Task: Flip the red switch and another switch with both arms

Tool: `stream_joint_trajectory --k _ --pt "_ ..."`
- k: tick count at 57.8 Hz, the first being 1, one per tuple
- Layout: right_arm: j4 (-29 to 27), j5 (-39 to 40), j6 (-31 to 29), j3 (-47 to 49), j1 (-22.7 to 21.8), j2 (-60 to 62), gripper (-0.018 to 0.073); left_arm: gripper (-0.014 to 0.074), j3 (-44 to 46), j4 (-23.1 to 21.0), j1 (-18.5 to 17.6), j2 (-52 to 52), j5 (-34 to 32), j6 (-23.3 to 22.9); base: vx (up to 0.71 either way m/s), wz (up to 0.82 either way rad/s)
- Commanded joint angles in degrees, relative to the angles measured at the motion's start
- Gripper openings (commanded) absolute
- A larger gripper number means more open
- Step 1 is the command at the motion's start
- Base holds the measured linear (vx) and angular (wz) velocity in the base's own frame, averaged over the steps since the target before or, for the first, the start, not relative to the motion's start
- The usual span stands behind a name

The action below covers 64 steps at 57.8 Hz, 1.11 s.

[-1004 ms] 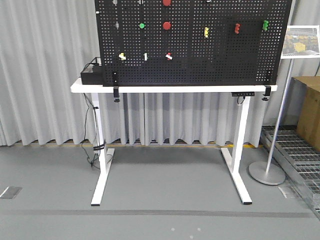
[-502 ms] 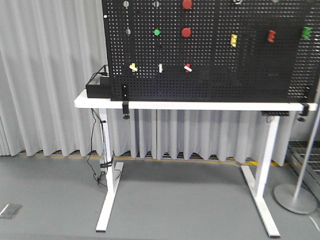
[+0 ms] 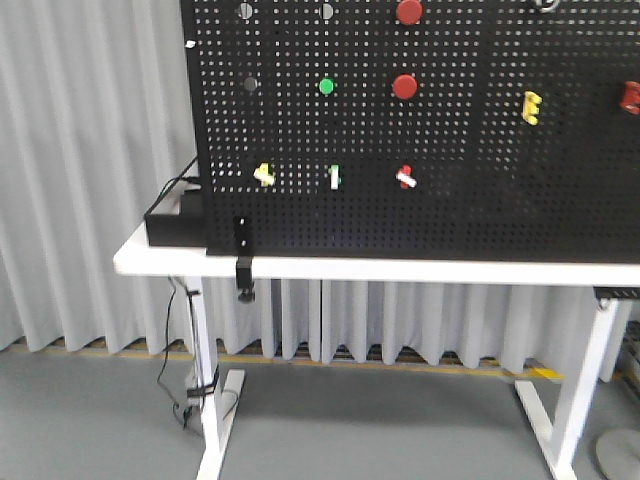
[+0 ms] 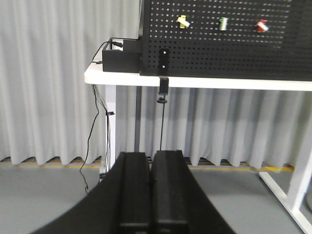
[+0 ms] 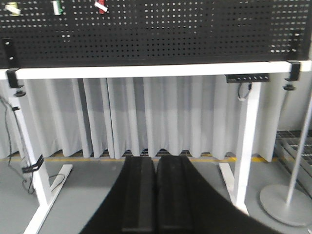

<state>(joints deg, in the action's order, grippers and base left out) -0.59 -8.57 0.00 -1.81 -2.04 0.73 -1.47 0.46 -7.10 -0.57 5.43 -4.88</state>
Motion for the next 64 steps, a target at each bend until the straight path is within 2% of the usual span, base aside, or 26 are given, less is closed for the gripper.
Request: stream_joint_trajectory --k 1,64 --pt "0.6 5.0 0.0 -0.3 -0.4 0.6 -0.0006 0.0003 -1.1 -0.5 0.1 -1.1 -4.8 -0.1 0.51 0.0" --pt "0.6 5.0 0.0 -0.3 -0.4 0.6 -0.0006 0.0003 -1.1 -0.5 0.1 -1.1 -4.8 -0.1 0.43 -0.02"
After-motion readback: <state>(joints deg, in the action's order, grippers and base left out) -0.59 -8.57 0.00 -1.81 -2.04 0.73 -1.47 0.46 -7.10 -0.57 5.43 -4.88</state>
